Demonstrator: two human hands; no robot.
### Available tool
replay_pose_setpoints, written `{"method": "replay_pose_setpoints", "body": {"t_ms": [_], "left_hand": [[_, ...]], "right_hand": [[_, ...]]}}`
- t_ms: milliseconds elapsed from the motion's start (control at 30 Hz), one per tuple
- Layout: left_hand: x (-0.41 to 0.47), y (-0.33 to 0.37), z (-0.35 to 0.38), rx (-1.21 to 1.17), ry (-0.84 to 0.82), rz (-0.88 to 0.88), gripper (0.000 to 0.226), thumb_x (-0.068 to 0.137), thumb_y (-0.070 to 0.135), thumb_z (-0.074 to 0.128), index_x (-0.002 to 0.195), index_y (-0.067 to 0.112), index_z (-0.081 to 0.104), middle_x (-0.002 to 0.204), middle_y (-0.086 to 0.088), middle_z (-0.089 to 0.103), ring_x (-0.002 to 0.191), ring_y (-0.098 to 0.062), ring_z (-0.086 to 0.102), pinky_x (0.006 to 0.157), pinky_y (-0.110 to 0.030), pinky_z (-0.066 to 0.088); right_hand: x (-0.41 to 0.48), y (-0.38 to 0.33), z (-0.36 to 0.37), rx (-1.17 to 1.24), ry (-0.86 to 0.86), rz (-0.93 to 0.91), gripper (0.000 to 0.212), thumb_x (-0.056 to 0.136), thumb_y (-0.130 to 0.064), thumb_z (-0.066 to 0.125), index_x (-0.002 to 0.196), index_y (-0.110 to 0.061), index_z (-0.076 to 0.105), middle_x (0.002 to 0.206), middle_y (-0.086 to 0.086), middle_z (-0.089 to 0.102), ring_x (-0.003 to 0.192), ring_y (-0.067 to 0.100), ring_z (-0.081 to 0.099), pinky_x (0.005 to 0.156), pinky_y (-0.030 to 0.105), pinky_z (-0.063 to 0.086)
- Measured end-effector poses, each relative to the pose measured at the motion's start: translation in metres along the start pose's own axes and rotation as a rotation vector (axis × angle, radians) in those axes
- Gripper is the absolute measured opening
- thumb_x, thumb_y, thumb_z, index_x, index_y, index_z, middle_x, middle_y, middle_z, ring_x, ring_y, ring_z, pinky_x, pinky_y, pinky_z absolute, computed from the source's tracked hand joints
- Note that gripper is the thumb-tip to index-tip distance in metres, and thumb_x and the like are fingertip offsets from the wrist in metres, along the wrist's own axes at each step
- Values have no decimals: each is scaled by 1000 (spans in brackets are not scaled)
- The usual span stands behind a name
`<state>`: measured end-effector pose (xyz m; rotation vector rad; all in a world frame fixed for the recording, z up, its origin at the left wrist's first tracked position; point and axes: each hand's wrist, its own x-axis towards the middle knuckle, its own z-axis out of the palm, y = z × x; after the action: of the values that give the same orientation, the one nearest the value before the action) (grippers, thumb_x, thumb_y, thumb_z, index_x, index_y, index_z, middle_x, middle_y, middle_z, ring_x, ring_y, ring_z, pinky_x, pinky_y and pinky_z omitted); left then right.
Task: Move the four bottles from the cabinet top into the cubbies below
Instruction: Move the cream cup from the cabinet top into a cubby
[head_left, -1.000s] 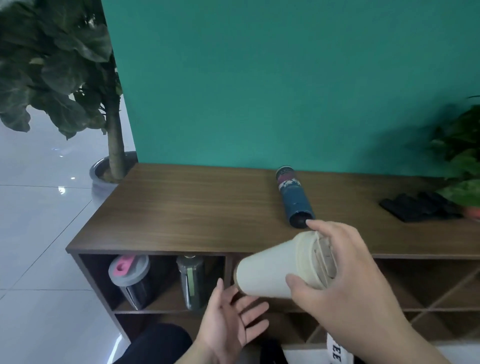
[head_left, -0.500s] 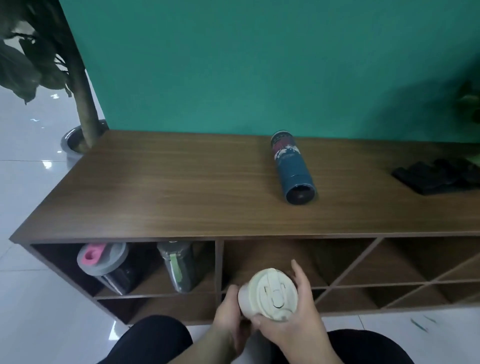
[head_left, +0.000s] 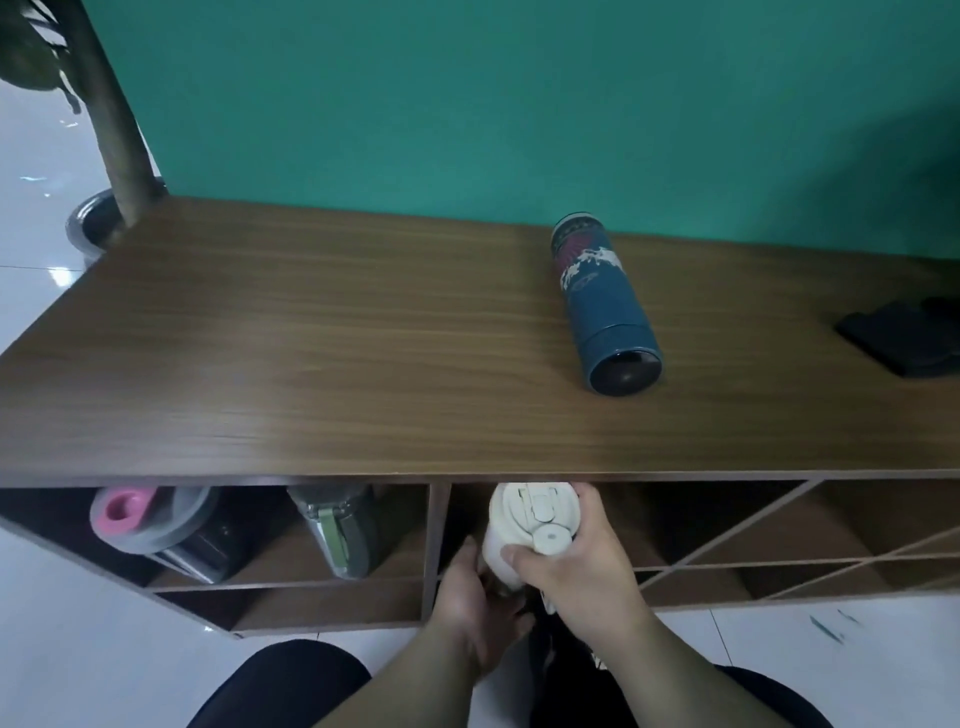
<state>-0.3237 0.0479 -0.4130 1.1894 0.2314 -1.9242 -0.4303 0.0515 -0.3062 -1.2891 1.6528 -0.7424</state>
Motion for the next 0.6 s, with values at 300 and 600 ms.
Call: {"method": "replay_pose_setpoints", "body": {"t_ms": [300, 600], "left_hand": [[8, 8, 6, -91, -65, -12, 68, 92, 65, 36, 127, 14, 65, 130, -15, 69, 123, -33, 61, 117, -51, 35], [6, 15, 8, -64, -65, -21, 70, 92, 67, 32, 125, 16, 68, 130, -17, 69, 123, -37, 61, 117, -53, 34]], "right_hand": [[25, 4, 15, -28, 64, 0, 61, 51, -37, 87, 103, -42, 55, 98, -17, 73, 91, -1, 69, 82, 28, 56], [24, 5, 18, -42, 48, -28, 70, 51, -38, 89, 110, -42, 53, 108, -17, 70, 102, -2, 65, 84, 21, 51]]}}
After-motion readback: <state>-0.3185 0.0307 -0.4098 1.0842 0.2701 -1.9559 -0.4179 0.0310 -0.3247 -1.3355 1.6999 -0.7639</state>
